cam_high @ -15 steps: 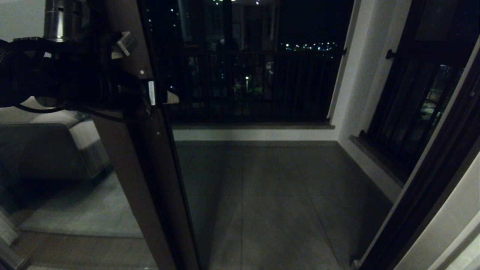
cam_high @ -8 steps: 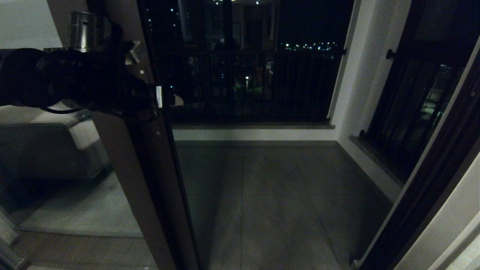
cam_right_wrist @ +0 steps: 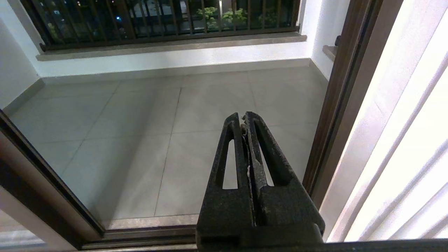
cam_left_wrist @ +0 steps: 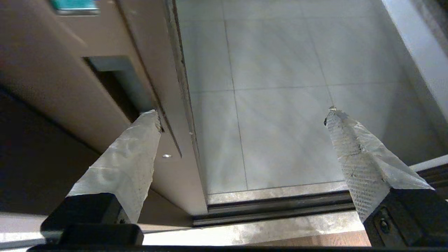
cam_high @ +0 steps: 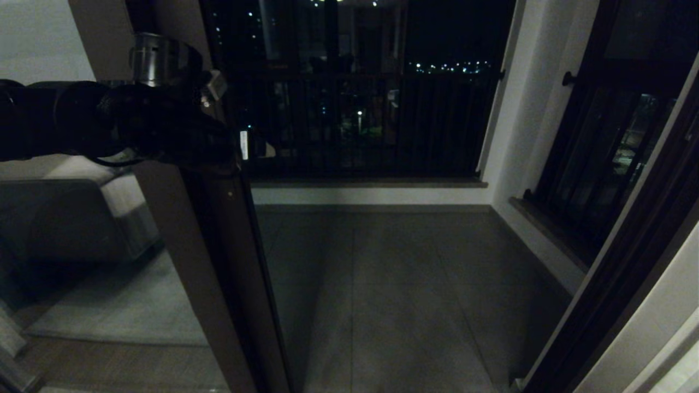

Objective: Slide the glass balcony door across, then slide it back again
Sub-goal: Close the slid door

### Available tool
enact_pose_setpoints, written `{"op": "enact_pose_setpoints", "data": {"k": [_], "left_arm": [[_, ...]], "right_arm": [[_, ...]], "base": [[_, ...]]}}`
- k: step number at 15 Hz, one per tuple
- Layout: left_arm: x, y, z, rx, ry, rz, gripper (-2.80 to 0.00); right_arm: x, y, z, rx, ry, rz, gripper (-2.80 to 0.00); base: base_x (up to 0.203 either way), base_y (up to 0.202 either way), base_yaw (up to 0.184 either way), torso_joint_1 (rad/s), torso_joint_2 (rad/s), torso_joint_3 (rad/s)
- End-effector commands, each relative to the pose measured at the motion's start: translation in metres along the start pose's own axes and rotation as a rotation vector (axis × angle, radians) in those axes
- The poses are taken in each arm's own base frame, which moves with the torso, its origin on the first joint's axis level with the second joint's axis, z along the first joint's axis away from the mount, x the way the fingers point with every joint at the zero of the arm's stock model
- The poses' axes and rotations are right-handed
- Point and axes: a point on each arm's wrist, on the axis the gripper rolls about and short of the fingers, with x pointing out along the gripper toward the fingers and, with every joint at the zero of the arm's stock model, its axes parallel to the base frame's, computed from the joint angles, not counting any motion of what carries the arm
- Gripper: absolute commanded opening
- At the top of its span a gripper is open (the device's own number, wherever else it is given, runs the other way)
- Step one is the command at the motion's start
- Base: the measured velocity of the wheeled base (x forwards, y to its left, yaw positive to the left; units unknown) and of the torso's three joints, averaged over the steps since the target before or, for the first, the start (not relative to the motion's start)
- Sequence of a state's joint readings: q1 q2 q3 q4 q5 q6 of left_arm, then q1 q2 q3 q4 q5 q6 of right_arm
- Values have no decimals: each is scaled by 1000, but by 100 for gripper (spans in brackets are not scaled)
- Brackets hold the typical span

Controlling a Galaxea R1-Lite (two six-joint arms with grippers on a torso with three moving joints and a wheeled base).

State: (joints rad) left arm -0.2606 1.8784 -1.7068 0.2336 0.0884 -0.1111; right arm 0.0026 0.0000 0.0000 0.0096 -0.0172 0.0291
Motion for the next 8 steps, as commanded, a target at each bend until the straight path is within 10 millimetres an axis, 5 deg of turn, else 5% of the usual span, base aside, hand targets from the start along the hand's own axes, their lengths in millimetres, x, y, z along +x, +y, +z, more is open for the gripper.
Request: {"op": "enact_pose_setpoints", "data": {"k": [1, 8], "left_arm": [[5, 0, 0, -1, 2, 5, 0], [17, 1, 2, 33, -47, 54, 0]], "right_arm": [[0, 0, 0, 0, 1, 1, -280], [0, 0, 0, 0, 1, 1, -280]], "base": [[0, 0, 0, 0, 0, 0], [0, 0, 0, 0, 0, 0]]}}
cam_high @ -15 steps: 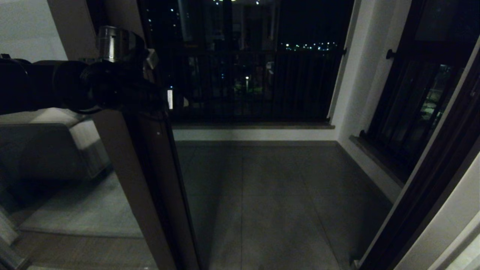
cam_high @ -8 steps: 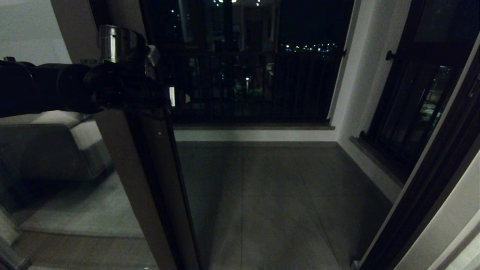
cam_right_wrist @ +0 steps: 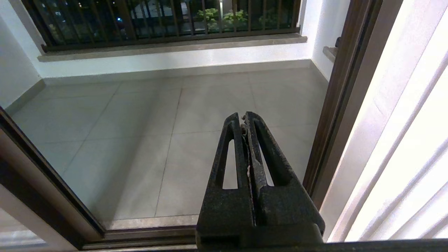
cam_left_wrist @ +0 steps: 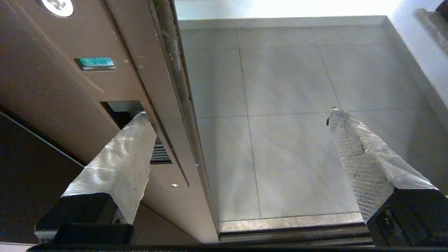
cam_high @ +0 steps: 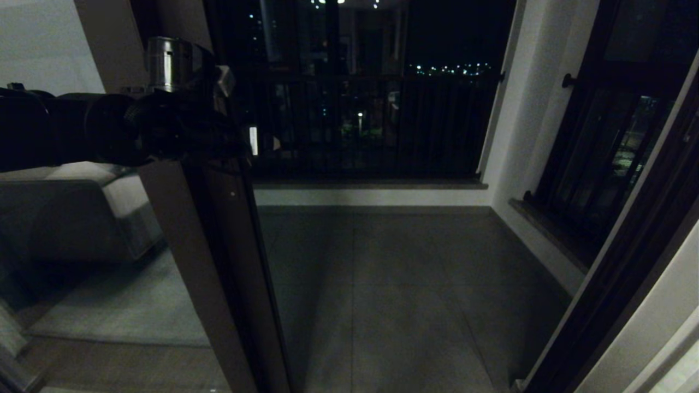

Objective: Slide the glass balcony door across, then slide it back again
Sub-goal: Close the slid door

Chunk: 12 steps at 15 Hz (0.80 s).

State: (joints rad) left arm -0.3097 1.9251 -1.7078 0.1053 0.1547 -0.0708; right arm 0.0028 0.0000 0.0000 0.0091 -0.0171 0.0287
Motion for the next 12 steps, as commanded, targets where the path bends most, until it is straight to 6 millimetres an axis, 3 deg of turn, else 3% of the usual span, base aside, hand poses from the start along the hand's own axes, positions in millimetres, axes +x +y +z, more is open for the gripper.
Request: {"op": "enact_pose_setpoints", "data": {"k": [1, 12], "left_arm": [[1, -6, -1, 3, 2, -17, 0], [0, -25, -3, 16, 1, -60, 0]], "right_arm": [[0, 0, 0, 0, 2, 0, -280], [0, 0, 0, 0, 2, 0, -280]], "base": [[0, 0, 0, 0, 0, 0], [0, 0, 0, 0, 0, 0]]}}
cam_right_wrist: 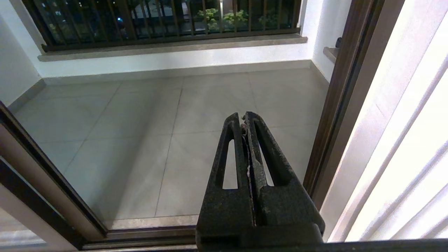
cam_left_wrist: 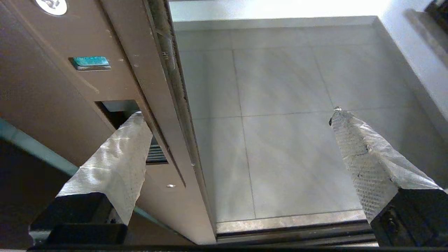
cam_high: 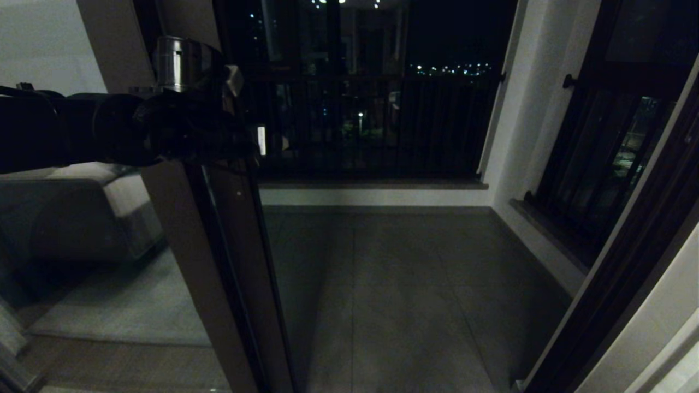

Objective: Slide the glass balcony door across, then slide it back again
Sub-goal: Close the slid door

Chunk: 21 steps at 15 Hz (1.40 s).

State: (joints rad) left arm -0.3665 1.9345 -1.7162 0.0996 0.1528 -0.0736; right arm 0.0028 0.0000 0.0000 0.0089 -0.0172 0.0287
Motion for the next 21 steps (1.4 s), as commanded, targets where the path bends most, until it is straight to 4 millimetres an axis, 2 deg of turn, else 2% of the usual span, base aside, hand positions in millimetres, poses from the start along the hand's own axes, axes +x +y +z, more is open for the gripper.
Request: {"op": "enact_pose_setpoints", "data": {"k": [1, 6, 11, 15, 21], "left_arm": [[3, -5, -2, 3, 7, -8, 0], [1, -19, -1, 13, -3, -41, 0], [2, -22, -1, 19, -3, -48, 0], [6, -37, 1, 14, -79, -84, 0], [7, -54, -3, 30, -71, -123, 0]], "right_arm": [[0, 0, 0, 0, 2, 1, -280], [0, 0, 0, 0, 2, 1, -280], [0, 0, 0, 0, 2, 1, -280], [0, 0, 0, 0, 2, 1, -280], [0, 0, 0, 0, 2, 1, -280]], "base": [[0, 0, 0, 0, 0, 0], [0, 0, 0, 0, 0, 0], [0, 0, 0, 0, 0, 0], [0, 0, 0, 0, 0, 0], [0, 0, 0, 0, 0, 0]]}}
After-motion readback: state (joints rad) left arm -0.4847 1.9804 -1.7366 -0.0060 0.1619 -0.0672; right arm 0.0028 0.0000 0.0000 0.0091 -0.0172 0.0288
